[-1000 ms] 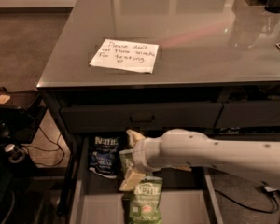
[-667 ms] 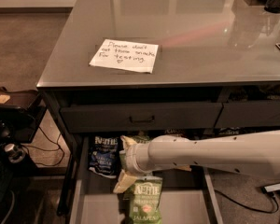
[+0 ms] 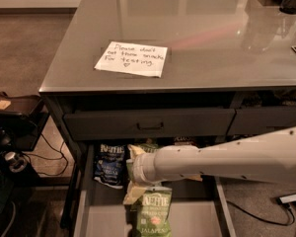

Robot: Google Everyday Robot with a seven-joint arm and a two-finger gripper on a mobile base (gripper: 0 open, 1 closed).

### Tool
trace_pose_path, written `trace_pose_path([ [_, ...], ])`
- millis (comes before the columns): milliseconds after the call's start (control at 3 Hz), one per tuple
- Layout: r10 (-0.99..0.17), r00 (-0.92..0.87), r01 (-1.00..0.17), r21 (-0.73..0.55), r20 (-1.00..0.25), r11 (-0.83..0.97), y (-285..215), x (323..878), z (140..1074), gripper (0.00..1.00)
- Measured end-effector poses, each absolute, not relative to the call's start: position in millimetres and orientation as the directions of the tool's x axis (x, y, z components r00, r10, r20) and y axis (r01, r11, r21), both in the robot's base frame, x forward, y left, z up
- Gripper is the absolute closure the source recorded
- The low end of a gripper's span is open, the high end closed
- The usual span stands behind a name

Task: Pick blue chip bag from middle drawer and place on counter

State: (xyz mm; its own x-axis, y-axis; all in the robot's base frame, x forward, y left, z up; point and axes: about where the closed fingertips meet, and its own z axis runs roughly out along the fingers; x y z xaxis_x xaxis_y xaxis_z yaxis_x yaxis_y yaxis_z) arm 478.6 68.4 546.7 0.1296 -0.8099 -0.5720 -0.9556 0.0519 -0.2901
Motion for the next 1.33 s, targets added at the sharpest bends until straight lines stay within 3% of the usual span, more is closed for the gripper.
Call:
trace_pose_path([
  [667,-0.856,0.226,-0.929,-0.367,-0.466,-0.046,75.2,514.0,491.3,0.0],
  [1333,-0.807,0.218,-0.932,-0.362,-0.549,-0.006,104.9,545.8,453.3,0.0],
])
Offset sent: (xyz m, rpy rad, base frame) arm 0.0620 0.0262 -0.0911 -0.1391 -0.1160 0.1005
